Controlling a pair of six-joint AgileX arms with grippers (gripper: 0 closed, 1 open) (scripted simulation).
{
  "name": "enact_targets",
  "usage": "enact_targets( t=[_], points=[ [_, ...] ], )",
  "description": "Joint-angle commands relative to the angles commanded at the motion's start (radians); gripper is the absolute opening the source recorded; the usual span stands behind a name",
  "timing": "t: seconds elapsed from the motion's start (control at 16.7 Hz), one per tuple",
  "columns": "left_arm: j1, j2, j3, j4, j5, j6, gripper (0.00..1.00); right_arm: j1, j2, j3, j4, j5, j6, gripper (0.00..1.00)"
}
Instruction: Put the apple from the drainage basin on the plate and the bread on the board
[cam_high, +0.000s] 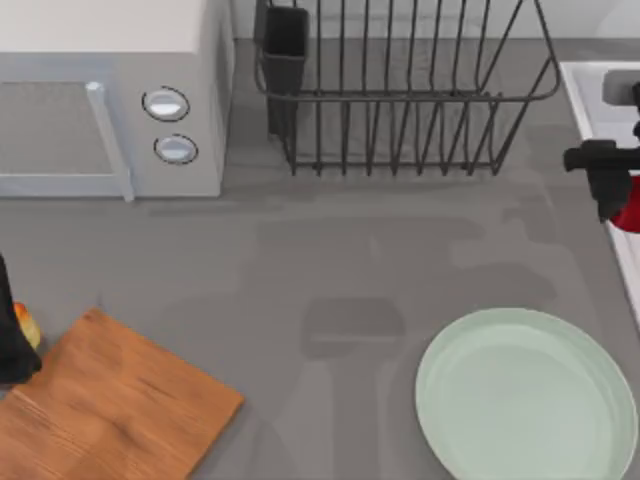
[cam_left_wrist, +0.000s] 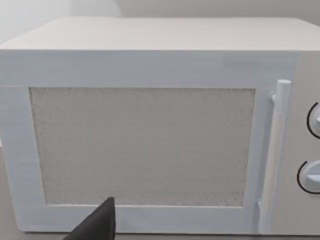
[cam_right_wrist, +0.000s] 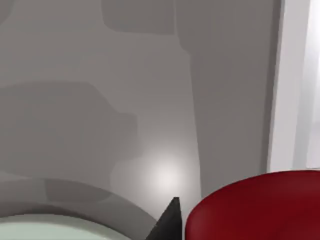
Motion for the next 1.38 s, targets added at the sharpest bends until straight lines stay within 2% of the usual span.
enact_targets(
  t=[0.36,0.6,0.78,1.08,1.38],
  points=[
    [0.0,0.0,0.0,0.0,0.0,0.0,1.0,0.269,-0.172,-0.148,-0.075,0.002,0.264,0.0],
    [0.0,0.0,0.0,0.0,0.0,0.0,1.0,0.4,-0.252,-0.224,-0.112,0.003,0.392,0.0],
    [0.0,0.0,0.0,0.0,0.0,0.0,1.0,0.451,-0.283,-0.254,-0.126,0.003,0.442,0.0],
    [0.0,0.0,0.0,0.0,0.0,0.0,1.0,0.456,-0.286,-0.257,-0.127,0.003,0.447,0.0],
    [0.0,0.0,0.0,0.0,0.0,0.0,1.0,0.456,-0.286,-0.257,-0.127,0.003,0.447,0.38]
  ],
)
